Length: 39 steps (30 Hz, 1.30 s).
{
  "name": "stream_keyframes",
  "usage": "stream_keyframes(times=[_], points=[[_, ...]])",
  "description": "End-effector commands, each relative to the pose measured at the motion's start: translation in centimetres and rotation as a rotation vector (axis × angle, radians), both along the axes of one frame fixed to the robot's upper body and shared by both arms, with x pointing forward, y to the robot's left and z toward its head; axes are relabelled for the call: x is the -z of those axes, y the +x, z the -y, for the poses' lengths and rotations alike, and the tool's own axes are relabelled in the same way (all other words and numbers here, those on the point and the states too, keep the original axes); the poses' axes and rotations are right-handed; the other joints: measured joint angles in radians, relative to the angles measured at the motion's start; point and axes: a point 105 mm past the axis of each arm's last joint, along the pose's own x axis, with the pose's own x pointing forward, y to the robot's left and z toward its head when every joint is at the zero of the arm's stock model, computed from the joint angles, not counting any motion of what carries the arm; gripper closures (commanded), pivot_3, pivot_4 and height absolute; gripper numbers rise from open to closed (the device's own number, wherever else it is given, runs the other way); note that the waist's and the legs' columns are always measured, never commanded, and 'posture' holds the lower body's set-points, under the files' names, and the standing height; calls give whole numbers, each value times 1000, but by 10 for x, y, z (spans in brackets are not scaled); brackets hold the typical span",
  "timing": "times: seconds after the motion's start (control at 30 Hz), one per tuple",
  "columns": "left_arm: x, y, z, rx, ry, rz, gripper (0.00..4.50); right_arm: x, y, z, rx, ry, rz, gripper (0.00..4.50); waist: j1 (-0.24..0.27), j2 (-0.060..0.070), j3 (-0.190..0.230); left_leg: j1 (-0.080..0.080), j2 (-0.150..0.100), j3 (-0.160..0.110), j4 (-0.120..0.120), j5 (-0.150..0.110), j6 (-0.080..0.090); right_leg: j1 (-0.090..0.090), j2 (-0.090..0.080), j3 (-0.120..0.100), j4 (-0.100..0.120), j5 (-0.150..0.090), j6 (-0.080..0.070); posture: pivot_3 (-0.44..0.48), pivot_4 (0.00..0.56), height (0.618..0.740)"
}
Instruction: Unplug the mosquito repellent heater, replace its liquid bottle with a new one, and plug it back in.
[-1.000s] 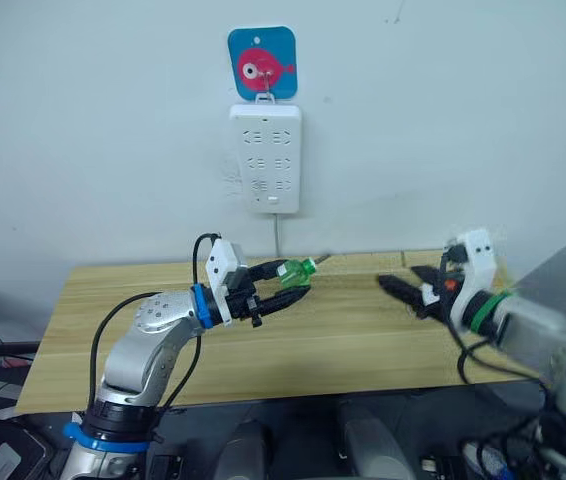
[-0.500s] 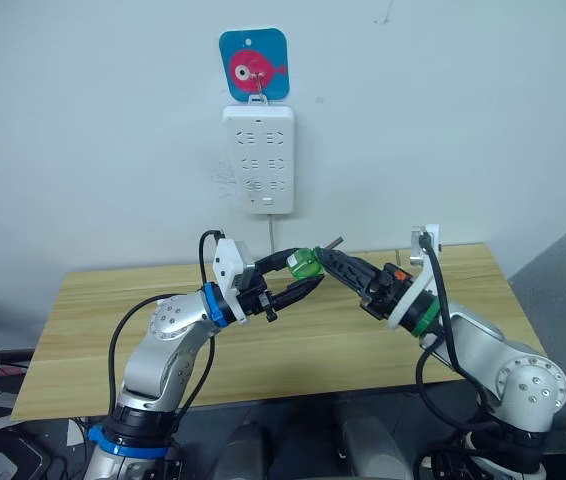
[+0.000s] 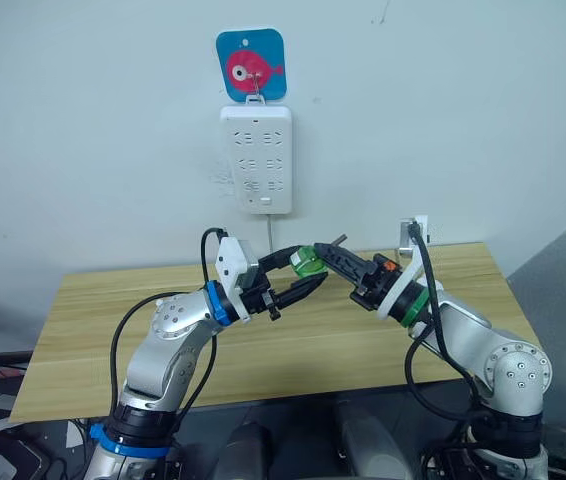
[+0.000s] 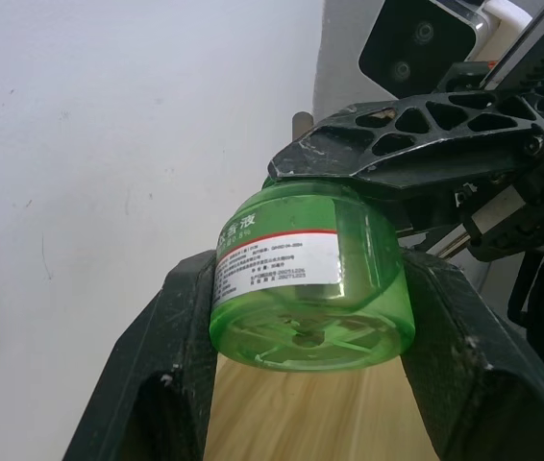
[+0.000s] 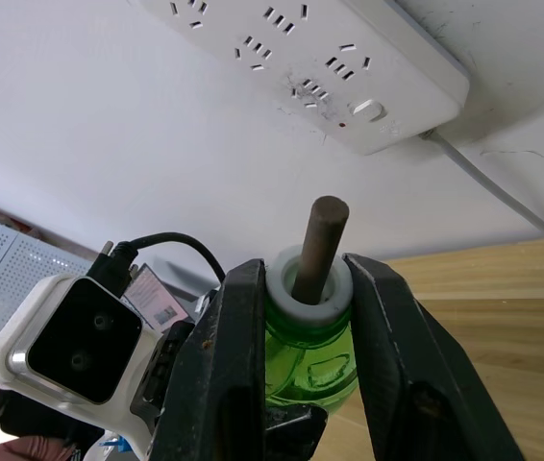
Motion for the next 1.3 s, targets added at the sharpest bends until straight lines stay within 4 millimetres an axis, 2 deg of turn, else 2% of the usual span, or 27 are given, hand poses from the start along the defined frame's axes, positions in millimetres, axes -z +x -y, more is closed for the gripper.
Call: stream_keyframes(times=[0.03, 0.07, 0.13, 0.2, 0.3, 0.37, 0.47, 0.57, 0.7, 0.83, 1.0, 1.17, 1.3], points=[[-10, -8, 4, 25, -1, 61, 2233, -7, -8, -6, -48, 30, 18, 3666, 0, 0, 0, 0, 0, 0, 0, 0, 0, 0, 0, 0, 0, 0, 0, -143, 151, 740], [-10, -7, 3, 17, 3, 62, 2233, -7, -9, -6, -50, 30, 18, 3666, 0, 0, 0, 0, 0, 0, 0, 0, 0, 0, 0, 0, 0, 0, 0, -143, 151, 740], [-4, -5, -2, -4, 50, 49, 1489, -5, -8, -3, -38, 14, 21, 3666, 1, 0, 0, 0, 0, 0, 0, 0, 0, 0, 0, 0, 0, 0, 0, -140, 154, 740], [11, -1, -13, -47, 124, -23, 871, -1, -5, 6, 1, -35, 38, 3666, 1, 0, 0, 0, 0, 0, 0, 0, 0, 0, 0, 0, 0, 0, 0, -133, 159, 740], [29, -9, -28, -33, 231, -91, 1, 11, 5, 23, 81, -188, 92, 3666, 5, 0, 0, 1, 0, -1, 0, 0, 0, 0, 0, 0, 0, 0, 0, -121, 167, 740], [35, -21, -30, 19, 271, -126, 0, 28, 17, 33, 143, -397, 175, 3666, 7, 0, 0, 1, 0, 1, 0, 0, 0, 0, 0, -1, 0, 0, 0, -106, 172, 740], [31, -26, -25, 32, 274, -139, 0, 53, 41, 49, 254, -656, 318, 3666, 14, 0, 0, 1, 0, 1, 0, 0, 0, -1, 0, -1, -1, 0, 0, -87, 176, 740], [28, -29, -22, 27, 280, -125, 0, 71, 65, 64, 373, -795, 412, 3666, 22, -1, 1, 1, 0, 3, 0, 0, 0, 0, 0, -1, -1, 0, 0, -71, 181, 740], [21, -29, -18, -28, 283, -92, 0, 93, 98, 80, 517, -845, 409, 3666, 25, -1, 1, 2, 0, 3, 0, 0, 0, -1, 0, 0, 0, 0, 0, -52, 184, 740], [20, -30, -18, -77, 275, -86, 0, 116, 120, 82, 546, -883, 393, 3666, 32, -1, 2, 2, 0, 2, -1, 0, 0, 0, 0, 0, 0, 3, -5, -28, 191, 740], [23, -35, -20, -95, 282, -113, 0, 142, 133, 87, 558, -935, 340, 3666, 41, -1, 2, 2, 0, 1, -2, 0, 0, 0, -1, 0, 1, 3, -5, 8, 188, 740], [26, -37, -24, -96, 297, -130, 0, 153, 136, 89, 561, -923, 294, 3666, 45, -1, 2, 2, -1, -1, -2, 0, 0, 0, -5, -1, 1, 3, -6, 18, 192, 740], [29, -39, -23, -83, 310, -133, 0, 158, 135, 89, 573, -878, 256, 2286, 45, -1, 2, 3, -1, -1, -2, 0, 0, 1, -5, -1, 1, 3, -6, 17, 192, 740]])
